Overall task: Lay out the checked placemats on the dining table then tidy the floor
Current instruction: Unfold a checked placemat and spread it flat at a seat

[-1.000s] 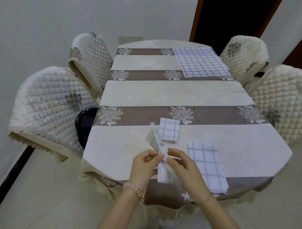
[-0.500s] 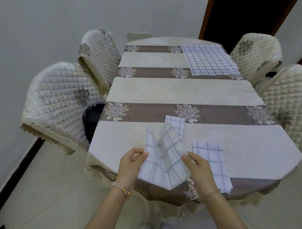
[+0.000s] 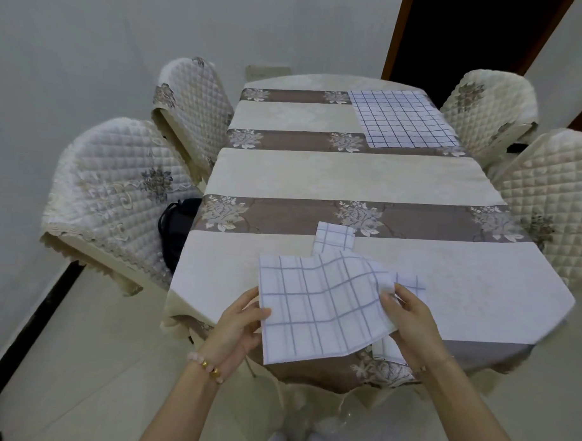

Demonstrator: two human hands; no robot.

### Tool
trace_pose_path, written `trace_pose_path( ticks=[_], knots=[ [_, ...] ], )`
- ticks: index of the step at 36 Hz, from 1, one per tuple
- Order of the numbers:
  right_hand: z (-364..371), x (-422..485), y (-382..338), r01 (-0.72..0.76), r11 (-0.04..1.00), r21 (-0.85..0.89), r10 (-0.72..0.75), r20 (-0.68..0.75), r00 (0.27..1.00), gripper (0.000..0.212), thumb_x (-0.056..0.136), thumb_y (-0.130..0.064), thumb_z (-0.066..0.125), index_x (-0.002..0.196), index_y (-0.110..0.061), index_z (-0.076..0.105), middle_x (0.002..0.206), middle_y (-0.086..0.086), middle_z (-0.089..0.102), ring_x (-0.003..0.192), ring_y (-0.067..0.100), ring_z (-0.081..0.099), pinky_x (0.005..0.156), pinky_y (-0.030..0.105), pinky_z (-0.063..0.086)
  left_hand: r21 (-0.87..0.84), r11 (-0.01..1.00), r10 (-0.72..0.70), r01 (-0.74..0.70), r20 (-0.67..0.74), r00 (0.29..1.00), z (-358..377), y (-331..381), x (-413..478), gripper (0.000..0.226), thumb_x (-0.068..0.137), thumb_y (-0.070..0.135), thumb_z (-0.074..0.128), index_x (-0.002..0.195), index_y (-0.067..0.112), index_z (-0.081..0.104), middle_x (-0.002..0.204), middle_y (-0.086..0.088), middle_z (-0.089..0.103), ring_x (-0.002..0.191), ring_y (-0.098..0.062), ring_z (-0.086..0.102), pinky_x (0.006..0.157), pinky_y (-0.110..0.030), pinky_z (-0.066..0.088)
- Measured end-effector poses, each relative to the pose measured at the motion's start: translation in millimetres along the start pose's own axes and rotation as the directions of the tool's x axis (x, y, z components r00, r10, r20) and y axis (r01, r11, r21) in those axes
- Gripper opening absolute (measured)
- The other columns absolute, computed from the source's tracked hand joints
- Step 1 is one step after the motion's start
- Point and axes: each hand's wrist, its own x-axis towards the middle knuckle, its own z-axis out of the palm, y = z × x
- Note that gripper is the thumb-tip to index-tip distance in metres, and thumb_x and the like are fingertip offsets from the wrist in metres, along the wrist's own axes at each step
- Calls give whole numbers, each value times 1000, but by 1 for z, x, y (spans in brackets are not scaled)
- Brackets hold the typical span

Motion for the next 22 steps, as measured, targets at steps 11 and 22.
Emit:
trace_pose_path(
  ticks=[11, 22],
  knots=[
    [-19, 2, 8, -28, 999, 47, 21, 136, 990, 92, 30, -65, 84, 107, -16, 68, 107, 3, 71, 97, 20, 66, 78, 32, 57, 206, 947, -238, 246, -64, 969, 23, -48, 42, 31, 91, 11, 57, 118, -2, 60, 120, -20, 64, 110, -32, 61, 83, -38, 56],
    [-35, 11, 28, -147, 981, -130, 123, -173, 977, 18, 94, -9, 52, 108, -9, 61, 102, 8, 62, 89, 25, 56, 73, 35, 46, 367, 929, 36, 44, -207, 978, 21, -50, 39, 10, 88, 3, 58, 83, 10, 61, 96, -15, 67, 84, -23, 64, 76, -31, 56]
  ],
)
